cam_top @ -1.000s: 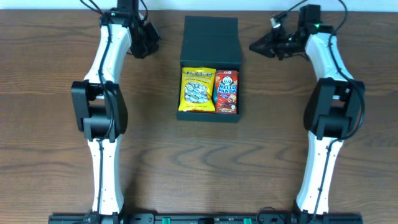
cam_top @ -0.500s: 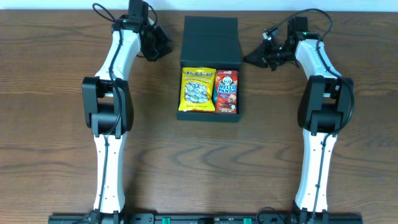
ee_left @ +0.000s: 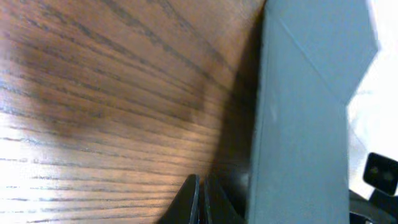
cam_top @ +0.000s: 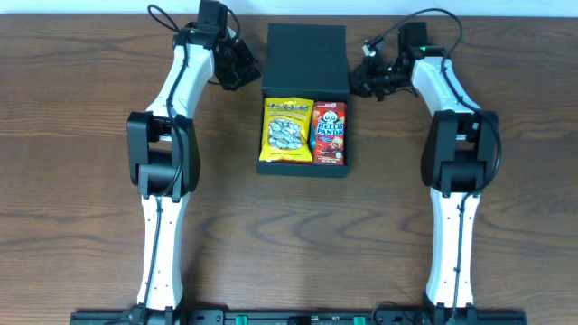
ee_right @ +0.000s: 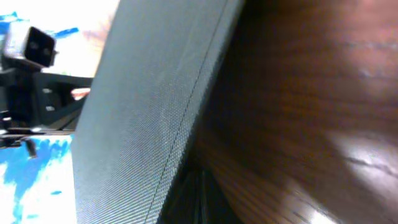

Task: Pack container
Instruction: 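Lift the green box lid with both grippers and fold it closed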

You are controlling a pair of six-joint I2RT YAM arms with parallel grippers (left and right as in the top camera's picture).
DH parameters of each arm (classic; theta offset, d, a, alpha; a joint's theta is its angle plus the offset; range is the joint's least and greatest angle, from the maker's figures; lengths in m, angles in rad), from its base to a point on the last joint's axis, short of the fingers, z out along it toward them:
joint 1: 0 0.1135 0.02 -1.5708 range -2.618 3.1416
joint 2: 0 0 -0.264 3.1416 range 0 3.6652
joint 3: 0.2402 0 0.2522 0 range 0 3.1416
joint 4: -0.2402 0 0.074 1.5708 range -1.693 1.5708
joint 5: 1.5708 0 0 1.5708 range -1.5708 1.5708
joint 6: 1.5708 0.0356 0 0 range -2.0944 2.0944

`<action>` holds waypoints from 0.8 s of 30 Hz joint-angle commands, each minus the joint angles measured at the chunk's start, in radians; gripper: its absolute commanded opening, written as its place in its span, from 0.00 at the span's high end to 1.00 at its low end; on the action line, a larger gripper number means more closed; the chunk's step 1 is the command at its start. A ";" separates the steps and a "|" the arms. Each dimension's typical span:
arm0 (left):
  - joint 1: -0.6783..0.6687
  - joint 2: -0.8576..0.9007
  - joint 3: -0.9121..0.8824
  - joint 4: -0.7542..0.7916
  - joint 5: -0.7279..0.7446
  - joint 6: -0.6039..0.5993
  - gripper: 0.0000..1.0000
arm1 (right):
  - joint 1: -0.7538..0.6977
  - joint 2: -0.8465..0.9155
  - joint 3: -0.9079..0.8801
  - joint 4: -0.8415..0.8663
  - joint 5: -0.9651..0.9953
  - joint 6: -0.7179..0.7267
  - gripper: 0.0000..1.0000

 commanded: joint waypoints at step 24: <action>0.016 0.010 -0.004 0.174 0.226 -0.026 0.94 | -0.044 0.017 -0.001 0.082 -0.507 -0.130 0.99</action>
